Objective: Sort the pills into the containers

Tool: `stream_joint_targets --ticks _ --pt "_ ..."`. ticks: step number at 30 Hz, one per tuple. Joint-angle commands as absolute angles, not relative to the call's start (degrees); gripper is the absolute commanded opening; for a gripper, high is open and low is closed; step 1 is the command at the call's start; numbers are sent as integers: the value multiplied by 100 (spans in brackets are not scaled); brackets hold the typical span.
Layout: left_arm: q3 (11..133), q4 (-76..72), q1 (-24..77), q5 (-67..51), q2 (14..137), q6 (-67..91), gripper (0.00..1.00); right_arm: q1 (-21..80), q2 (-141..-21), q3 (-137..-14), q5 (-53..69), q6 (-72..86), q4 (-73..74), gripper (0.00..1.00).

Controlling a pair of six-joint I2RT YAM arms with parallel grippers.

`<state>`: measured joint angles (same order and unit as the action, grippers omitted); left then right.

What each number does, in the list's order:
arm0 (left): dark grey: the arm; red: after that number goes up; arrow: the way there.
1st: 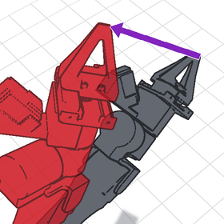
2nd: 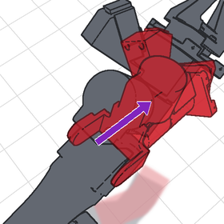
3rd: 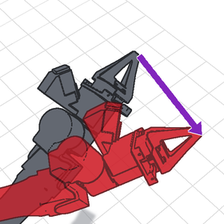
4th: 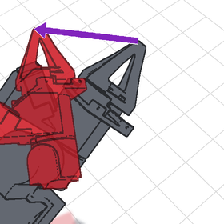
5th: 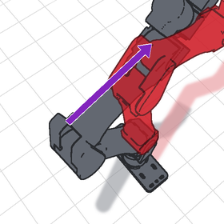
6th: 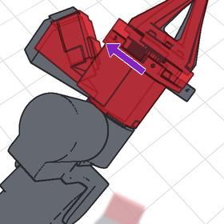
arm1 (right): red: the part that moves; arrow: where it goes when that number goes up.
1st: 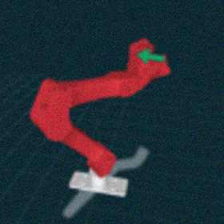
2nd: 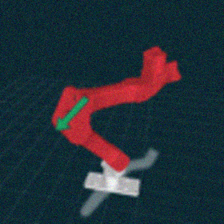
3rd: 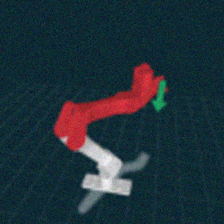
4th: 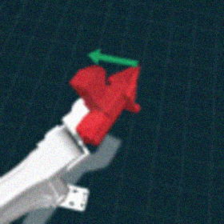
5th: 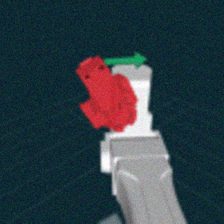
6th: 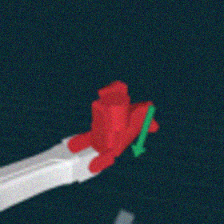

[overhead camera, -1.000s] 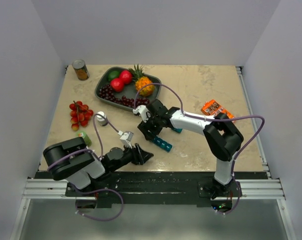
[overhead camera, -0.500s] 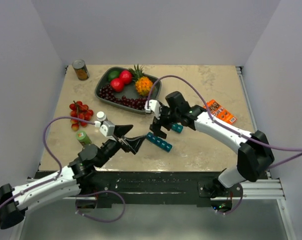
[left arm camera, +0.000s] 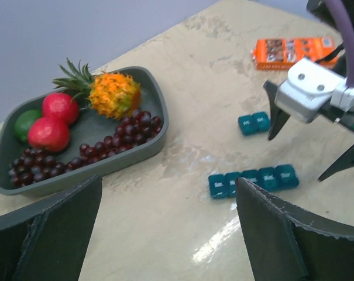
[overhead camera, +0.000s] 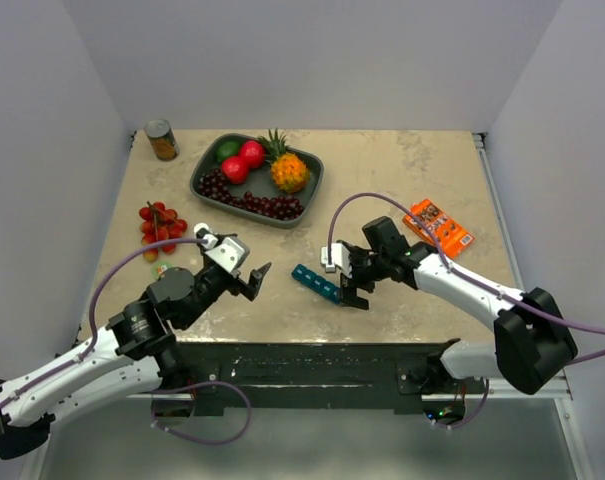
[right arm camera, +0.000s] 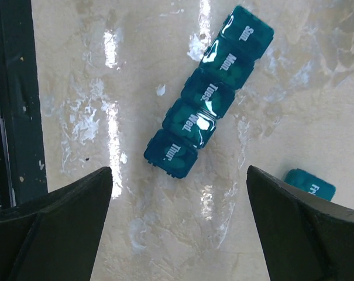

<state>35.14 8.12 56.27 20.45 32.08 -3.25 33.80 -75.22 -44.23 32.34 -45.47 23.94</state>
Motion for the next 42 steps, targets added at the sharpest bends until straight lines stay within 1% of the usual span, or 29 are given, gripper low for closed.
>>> stream_joint_targets --ticks 1,4,7,13,22,29,32,34,35,40,42 --pt "3139 818 5607 2206 2989 -1134 100 3384 -7356 -4289 2998 -4474 1890 99" --pt "2743 598 5599 2224 2839 -1125 100 3393 -7427 -4210 2900 -4395 1793 99" --pt "2768 747 5590 2364 2778 -1064 100 3393 -7549 -4184 2883 -4359 1749 99" --pt "2681 633 5555 2241 2575 -1108 100 3515 -7813 -4236 2769 -4307 1723 99" --pt "2681 615 5493 2057 2672 -1099 100 3990 -8332 -4447 2295 -4035 1556 99" --pt "2681 607 5414 1873 2619 -1090 100 4157 -8850 -4728 1855 -3622 1363 95" --pt "2620 536 5388 1556 2540 -1151 100 4157 -9035 -4842 1811 -3568 1388 89" --pt "2593 501 5379 1364 2487 -1195 100 4157 -9193 -4904 1775 -3533 1415 83" --pt "2549 475 5379 1310 2453 -1230 100 4166 -9254 -4983 1767 -3542 1485 78" --pt "2487 422 5379 968 2373 -1318 100 4157 -9439 -5115 1723 -3682 1670 66" --pt "2409 369 5379 801 2338 -1397 100 4166 -9431 -5124 1731 -3770 1766 59"
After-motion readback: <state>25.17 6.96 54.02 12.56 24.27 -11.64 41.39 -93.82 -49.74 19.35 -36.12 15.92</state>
